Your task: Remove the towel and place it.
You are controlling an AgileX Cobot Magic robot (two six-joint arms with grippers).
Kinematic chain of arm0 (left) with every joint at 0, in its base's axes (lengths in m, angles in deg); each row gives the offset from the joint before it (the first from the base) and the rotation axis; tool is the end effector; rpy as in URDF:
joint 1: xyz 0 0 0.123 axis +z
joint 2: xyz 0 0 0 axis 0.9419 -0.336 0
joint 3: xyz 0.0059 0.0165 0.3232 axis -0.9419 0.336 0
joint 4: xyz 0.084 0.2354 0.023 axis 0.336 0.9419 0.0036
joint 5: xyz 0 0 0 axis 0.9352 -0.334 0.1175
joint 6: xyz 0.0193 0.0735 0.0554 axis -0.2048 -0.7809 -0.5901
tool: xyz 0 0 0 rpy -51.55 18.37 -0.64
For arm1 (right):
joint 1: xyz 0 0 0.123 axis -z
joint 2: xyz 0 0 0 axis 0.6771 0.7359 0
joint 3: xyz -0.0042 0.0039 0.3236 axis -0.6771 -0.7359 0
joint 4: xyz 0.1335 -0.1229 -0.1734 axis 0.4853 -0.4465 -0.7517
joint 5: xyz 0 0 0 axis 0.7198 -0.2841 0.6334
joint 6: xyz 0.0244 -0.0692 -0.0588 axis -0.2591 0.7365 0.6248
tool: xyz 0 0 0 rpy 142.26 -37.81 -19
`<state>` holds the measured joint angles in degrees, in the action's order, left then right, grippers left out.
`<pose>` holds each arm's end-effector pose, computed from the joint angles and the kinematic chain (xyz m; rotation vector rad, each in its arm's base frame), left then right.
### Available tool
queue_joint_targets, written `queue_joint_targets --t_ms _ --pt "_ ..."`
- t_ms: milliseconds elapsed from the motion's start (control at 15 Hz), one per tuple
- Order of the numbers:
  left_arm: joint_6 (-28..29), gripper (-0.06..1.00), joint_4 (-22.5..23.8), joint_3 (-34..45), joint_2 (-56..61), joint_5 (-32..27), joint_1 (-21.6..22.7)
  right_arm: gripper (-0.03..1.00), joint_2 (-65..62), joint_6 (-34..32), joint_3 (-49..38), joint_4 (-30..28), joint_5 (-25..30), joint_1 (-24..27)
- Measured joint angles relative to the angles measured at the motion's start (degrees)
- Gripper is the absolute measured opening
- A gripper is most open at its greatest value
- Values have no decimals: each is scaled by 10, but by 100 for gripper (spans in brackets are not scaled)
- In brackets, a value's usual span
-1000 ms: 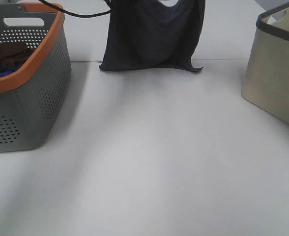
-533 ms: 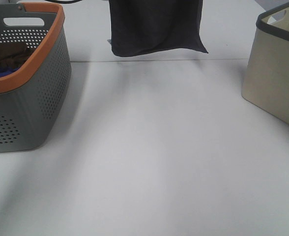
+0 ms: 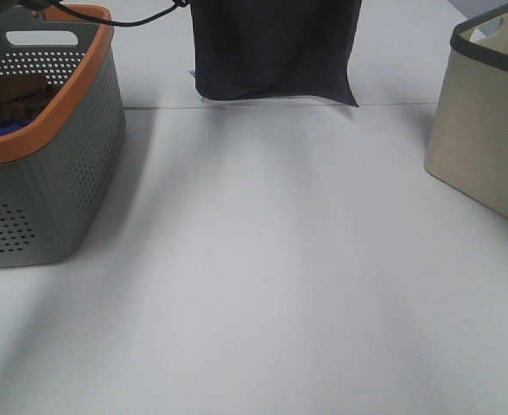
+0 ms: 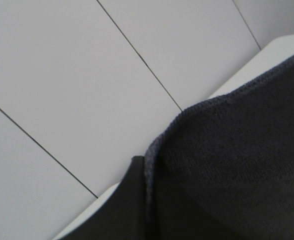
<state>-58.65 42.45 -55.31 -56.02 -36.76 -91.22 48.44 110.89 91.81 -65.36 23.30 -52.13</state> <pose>0.5815 -0.2209 0.3074 0.7499 1.4026 0.2063 0.5747 0.0965 0.3302 -0.3567 1.6417 -0.0688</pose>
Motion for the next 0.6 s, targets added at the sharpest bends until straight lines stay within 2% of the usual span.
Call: queue_joint_targets --t_ms 67,267,467,600 --pt "0 0 0 0 -1 -16 -2 0 3 0 0 6 16 1" --pt "0 0 -18 0 -2 -133 -29 0 8 0 0 29 194 2" --pt "-17 0 -78 0 -2 -316 -70 0 5 0 0 31 404 2" --pt "-64 0 -147 -1 -2 -430 -79 0 -6 -1 1 31 511 2"
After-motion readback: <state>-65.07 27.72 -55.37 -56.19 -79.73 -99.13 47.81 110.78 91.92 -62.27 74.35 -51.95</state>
